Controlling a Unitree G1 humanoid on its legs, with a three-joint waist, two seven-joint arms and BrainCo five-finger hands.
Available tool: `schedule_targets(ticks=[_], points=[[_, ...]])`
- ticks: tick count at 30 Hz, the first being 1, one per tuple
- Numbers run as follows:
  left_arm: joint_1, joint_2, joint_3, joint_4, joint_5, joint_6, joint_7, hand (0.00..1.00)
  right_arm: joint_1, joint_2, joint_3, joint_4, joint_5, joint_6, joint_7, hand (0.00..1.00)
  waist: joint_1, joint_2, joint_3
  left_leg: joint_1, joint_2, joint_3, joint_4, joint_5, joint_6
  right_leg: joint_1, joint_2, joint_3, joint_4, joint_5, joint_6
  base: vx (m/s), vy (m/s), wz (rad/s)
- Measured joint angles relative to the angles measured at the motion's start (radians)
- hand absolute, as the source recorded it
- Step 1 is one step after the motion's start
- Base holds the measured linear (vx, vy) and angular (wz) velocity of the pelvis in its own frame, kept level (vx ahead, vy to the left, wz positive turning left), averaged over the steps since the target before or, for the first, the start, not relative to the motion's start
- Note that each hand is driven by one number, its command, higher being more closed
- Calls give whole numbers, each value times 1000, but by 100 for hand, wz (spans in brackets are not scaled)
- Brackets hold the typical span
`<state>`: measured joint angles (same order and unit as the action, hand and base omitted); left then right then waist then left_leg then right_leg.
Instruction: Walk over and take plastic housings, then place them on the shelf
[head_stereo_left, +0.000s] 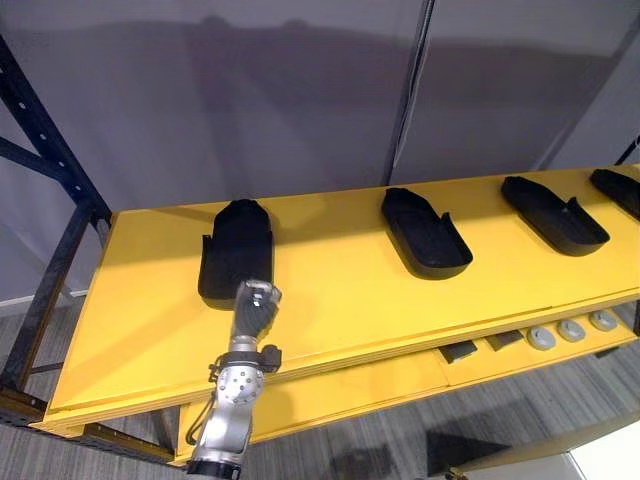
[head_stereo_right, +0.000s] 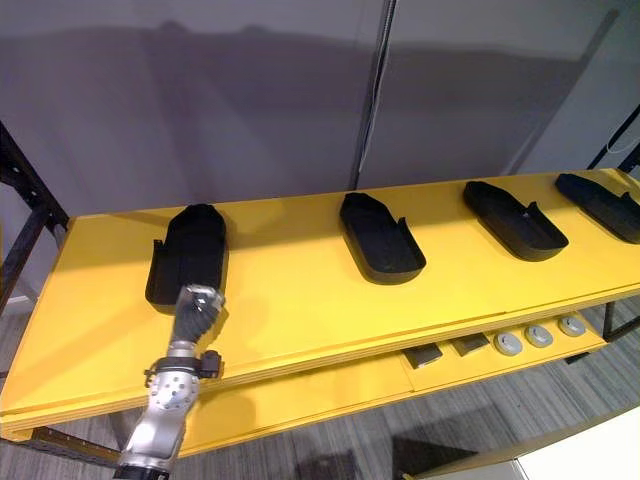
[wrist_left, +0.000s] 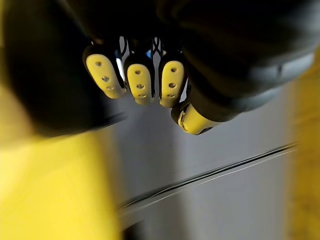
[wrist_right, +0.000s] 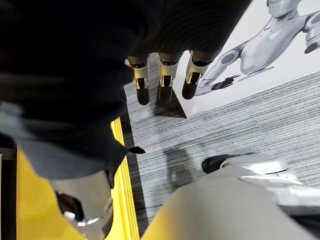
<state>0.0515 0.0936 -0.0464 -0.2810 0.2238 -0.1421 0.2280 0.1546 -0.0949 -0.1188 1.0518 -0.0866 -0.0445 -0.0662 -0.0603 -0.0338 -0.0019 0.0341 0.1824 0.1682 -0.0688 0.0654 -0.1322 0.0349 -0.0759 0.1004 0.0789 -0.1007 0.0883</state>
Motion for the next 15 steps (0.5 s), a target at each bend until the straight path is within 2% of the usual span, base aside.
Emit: schedule_targets(ticks=[1,4,6,10,12,15], points=[[14,-5,28,-78,-21,-35,6,100,1,-3,0,5,0,0,1,0,16,2,1,-3,1,-7,6,-1,0,4,1,0,0,-3,1,-65,1,14],[72,-14,120,-156,-60,-76,31,100,0,-11,0,5,0,0,2,0,39,16,7,-5,2,-18,9,-5,4,11,2,-3,4,-15,8,-98,-11,11],[110,-29,211,-170,-85,-81,57,100,4,-14,0,5,0,0,2,0,49,19,8,-5,2,-31,13,-5,4,19,3,-12,4,-22,12,-85,-17,18],[186,-64,413,-116,-168,-78,118,100,14,-9,0,-8,-2,1,2,0,83,16,9,-18,3,-48,41,-7,1,26,3,-33,19,-29,9,-29,-14,15],[205,-73,459,-52,-198,-66,126,100,15,-7,1,-23,-2,2,2,0,89,15,9,-23,3,-55,54,-13,1,33,2,-40,19,-25,5,-2,-5,13],[231,-93,500,91,-203,-15,134,100,17,-4,3,-54,-18,3,7,0,103,13,7,-42,6,-64,91,-30,0,38,1,-53,19,-25,4,-12,-2,11]])
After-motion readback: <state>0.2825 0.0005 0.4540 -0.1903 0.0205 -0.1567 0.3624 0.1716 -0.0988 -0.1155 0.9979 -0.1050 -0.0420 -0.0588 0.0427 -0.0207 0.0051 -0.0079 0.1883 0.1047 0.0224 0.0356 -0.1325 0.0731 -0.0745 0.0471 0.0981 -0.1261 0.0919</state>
